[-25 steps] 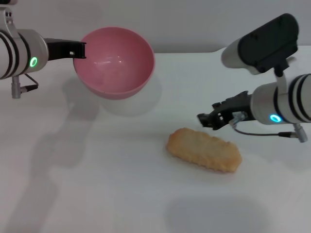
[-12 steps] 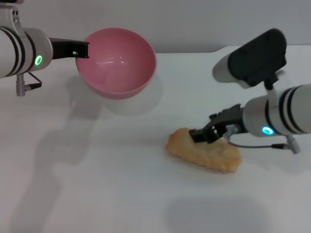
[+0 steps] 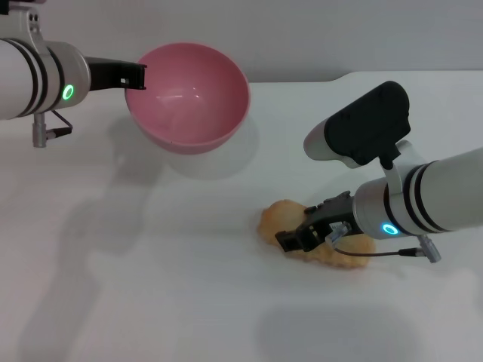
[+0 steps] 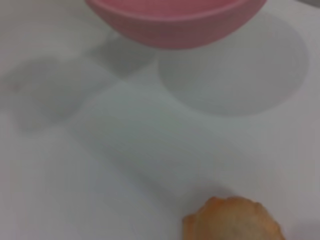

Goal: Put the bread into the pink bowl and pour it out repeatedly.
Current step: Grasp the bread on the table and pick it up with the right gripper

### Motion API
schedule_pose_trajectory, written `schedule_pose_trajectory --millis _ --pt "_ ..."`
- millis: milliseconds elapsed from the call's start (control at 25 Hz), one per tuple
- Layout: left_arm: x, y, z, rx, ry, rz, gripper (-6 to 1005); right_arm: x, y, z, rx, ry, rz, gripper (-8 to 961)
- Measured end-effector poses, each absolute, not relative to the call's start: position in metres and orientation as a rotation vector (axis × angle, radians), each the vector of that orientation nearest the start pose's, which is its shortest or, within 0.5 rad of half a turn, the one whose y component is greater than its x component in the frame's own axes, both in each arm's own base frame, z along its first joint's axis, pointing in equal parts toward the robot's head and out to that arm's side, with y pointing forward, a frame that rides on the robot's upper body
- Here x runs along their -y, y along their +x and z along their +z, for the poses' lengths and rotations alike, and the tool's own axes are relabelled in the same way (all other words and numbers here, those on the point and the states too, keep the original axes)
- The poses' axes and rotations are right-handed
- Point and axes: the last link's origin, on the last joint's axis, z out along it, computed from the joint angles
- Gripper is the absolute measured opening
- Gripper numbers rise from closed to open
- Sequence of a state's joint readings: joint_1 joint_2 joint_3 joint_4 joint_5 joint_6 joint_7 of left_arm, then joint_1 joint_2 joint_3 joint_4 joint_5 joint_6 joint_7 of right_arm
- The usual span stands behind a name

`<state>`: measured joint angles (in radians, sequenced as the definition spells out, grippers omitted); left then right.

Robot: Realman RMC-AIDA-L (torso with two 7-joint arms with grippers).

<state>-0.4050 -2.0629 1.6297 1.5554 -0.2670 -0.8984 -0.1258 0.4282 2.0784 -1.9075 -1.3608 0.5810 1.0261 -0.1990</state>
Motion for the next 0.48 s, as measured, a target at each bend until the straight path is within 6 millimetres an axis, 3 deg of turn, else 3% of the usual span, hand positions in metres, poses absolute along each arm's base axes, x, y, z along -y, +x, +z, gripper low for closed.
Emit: schedule_pose_trajectory --millis 480 --pt "-0.391 -0.158 0.024 0.992 -1.951 -0.152 29 -0.327 0.189 -0.096 -1.009 -2.467 -0.314 664"
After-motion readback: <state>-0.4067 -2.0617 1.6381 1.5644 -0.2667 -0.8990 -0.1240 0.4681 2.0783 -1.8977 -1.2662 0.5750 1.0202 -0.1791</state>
